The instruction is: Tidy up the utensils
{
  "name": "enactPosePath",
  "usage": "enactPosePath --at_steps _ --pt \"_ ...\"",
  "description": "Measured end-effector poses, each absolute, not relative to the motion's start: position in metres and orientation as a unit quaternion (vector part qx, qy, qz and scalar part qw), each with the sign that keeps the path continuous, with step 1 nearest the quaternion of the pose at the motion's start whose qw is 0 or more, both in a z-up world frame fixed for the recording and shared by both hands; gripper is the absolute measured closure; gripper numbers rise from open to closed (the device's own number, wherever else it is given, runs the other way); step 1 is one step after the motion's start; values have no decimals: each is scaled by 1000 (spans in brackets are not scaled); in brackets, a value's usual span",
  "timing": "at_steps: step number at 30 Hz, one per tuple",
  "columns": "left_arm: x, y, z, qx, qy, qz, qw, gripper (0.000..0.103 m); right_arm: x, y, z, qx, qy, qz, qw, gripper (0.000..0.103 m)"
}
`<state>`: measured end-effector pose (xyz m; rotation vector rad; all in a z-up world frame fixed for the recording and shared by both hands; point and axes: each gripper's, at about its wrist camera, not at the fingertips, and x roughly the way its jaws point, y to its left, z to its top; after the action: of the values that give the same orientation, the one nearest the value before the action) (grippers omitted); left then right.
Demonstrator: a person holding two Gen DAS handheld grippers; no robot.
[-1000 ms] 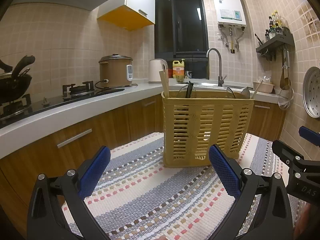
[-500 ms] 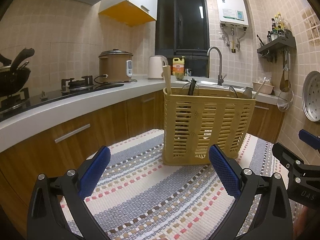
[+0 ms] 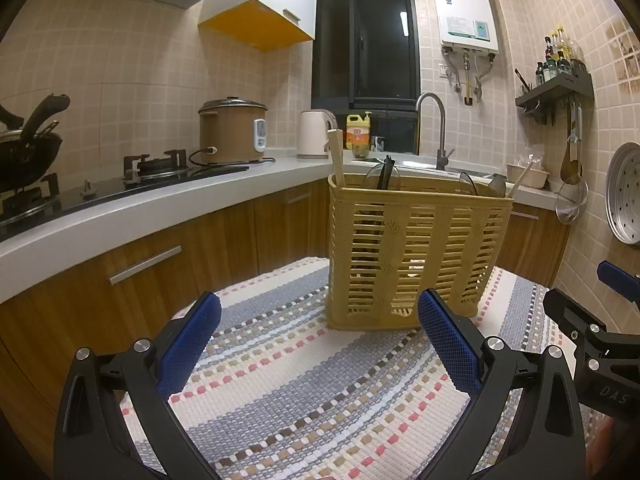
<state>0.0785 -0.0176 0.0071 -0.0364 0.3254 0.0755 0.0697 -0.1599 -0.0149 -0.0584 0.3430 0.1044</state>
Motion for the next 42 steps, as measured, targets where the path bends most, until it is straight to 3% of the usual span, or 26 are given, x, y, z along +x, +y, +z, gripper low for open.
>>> enactPosePath --at_steps 42 --pt "79 -23 6 0 161 44 986 8 70 -160 -16 -30 171 51 984 9"
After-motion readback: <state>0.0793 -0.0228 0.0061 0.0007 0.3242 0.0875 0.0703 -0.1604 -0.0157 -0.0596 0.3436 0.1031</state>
